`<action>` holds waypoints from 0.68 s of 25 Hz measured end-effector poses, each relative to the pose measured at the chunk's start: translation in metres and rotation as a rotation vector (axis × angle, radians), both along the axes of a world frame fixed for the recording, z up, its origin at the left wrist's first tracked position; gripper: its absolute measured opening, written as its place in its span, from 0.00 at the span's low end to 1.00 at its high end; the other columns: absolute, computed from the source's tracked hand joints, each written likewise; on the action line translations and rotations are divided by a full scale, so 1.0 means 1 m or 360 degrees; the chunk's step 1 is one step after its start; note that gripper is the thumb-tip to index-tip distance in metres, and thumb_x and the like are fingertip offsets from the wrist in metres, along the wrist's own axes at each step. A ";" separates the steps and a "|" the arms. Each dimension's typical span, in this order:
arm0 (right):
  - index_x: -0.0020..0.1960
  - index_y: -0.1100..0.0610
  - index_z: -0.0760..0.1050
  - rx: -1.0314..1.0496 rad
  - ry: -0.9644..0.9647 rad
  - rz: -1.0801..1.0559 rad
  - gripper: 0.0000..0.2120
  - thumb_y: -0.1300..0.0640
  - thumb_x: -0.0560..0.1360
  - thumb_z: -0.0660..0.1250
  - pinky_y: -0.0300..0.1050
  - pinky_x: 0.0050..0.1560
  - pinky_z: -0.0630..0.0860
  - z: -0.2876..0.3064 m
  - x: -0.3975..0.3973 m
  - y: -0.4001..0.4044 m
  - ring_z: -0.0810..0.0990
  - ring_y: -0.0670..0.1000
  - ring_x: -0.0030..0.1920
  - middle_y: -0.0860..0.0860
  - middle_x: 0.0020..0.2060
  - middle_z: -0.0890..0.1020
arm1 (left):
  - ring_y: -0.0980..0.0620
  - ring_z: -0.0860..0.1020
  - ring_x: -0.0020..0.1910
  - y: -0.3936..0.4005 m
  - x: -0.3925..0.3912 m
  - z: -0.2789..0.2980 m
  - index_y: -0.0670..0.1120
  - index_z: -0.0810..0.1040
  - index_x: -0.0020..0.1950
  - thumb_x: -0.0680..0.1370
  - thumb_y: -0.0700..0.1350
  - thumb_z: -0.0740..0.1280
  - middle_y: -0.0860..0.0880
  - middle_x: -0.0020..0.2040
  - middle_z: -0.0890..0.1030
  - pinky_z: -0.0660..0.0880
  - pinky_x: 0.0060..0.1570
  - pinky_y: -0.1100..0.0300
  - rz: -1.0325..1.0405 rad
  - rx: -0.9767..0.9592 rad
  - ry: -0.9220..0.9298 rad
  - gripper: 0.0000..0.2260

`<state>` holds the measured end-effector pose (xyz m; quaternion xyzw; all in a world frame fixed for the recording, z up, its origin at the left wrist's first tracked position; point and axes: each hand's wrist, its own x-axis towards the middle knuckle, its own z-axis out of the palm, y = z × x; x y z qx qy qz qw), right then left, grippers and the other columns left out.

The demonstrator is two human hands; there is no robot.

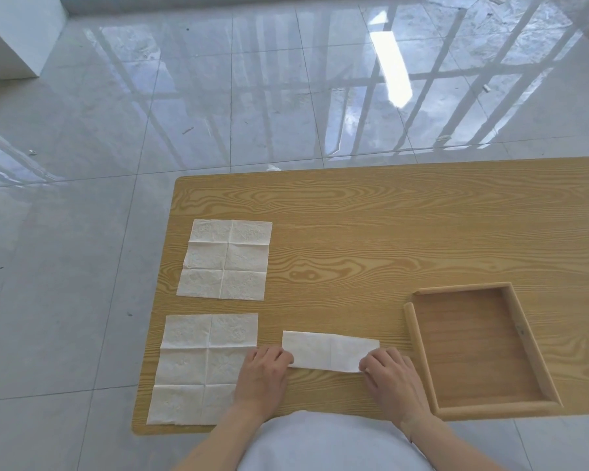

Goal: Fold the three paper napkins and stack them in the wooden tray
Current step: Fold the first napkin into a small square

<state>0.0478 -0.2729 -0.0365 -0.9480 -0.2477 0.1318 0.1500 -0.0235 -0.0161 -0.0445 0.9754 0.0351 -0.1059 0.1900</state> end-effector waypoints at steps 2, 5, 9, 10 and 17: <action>0.43 0.50 0.80 -0.0054 0.0050 -0.0002 0.17 0.64 0.59 0.79 0.48 0.39 0.78 -0.001 -0.002 0.001 0.82 0.53 0.44 0.45 0.42 0.82 | 0.53 0.77 0.50 -0.003 0.003 0.002 0.52 0.79 0.52 0.73 0.43 0.70 0.55 0.49 0.79 0.73 0.51 0.58 0.0140 -0.0051 0.0083 0.09; 0.57 0.50 0.77 -0.0161 0.0185 -0.0063 0.21 0.58 0.65 0.75 0.50 0.49 0.77 -0.004 -0.007 -0.002 0.78 0.55 0.57 0.47 0.56 0.79 | 0.53 0.71 0.61 -0.003 0.016 0.000 0.53 0.73 0.63 0.78 0.51 0.62 0.55 0.60 0.74 0.68 0.58 0.57 0.0208 -0.0005 0.0158 0.14; 0.78 0.47 0.43 -0.0330 0.0337 -0.0253 0.43 0.39 0.73 0.65 0.51 0.73 0.61 -0.019 -0.021 -0.015 0.50 0.54 0.77 0.48 0.78 0.49 | 0.49 0.65 0.67 0.001 0.038 -0.002 0.52 0.62 0.74 0.79 0.56 0.61 0.50 0.70 0.66 0.66 0.64 0.52 0.0162 0.0193 0.0347 0.24; 0.78 0.47 0.35 -0.0349 0.0359 -0.0295 0.47 0.37 0.73 0.65 0.52 0.75 0.58 -0.022 -0.023 -0.017 0.44 0.54 0.78 0.47 0.79 0.42 | 0.48 0.65 0.67 0.001 0.042 -0.002 0.52 0.60 0.74 0.79 0.56 0.61 0.49 0.70 0.66 0.66 0.64 0.51 0.0141 0.0230 0.0379 0.25; 0.71 0.54 0.19 -0.0403 0.0509 -0.0316 0.56 0.28 0.71 0.57 0.52 0.76 0.41 -0.033 -0.031 -0.025 0.26 0.53 0.74 0.51 0.74 0.26 | 0.49 0.68 0.56 -0.002 0.055 0.004 0.52 0.70 0.57 0.75 0.53 0.66 0.49 0.59 0.67 0.68 0.56 0.54 0.0160 0.0298 0.0473 0.13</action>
